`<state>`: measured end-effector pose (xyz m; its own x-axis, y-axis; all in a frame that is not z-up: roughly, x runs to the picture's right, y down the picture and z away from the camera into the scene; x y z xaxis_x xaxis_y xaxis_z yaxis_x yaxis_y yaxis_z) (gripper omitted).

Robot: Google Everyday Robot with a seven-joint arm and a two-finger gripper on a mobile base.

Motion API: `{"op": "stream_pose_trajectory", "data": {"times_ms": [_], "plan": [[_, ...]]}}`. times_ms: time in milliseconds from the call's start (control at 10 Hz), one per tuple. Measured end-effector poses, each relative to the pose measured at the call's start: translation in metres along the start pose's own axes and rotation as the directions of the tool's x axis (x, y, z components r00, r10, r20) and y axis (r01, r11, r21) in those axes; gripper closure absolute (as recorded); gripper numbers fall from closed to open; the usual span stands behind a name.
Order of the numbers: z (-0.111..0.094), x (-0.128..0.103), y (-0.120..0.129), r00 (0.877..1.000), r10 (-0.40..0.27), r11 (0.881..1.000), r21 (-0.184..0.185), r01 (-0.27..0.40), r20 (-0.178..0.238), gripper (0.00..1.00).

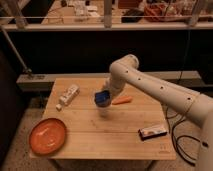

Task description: Place the white sponge in the ceramic cup

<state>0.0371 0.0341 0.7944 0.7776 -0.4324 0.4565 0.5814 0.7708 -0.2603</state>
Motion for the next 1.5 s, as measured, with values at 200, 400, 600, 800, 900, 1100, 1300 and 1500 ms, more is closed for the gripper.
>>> {"op": "stream_pose_trajectory", "data": {"times_ms": [200,400,600,800,900,1100,1300,1500], "plan": [[0.0008,-0.0003,-0.0006,1.0,-0.003,1.0,0.001,0.003,0.0,0.89],[0.0018,-0.0011,-0.0018,1.0,-0.006,1.0,0.002,0.006,0.0,0.89],[0.0026,-0.0021,-0.0028,1.0,-0.009,1.0,0.002,0.009,0.001,0.89],[0.0028,-0.002,-0.0034,1.0,-0.01,1.0,0.003,0.01,0.0,0.79],[0.0032,-0.0022,-0.0037,1.0,-0.011,1.0,0.004,0.011,0.0,0.76],[0.0037,-0.0028,-0.0047,1.0,-0.012,1.0,0.004,0.012,0.001,0.66],[0.004,-0.0033,-0.0054,1.0,-0.013,1.0,0.005,0.013,0.001,0.53],[0.0041,-0.0038,-0.0061,1.0,-0.014,1.0,0.006,0.014,0.001,0.52]]}}
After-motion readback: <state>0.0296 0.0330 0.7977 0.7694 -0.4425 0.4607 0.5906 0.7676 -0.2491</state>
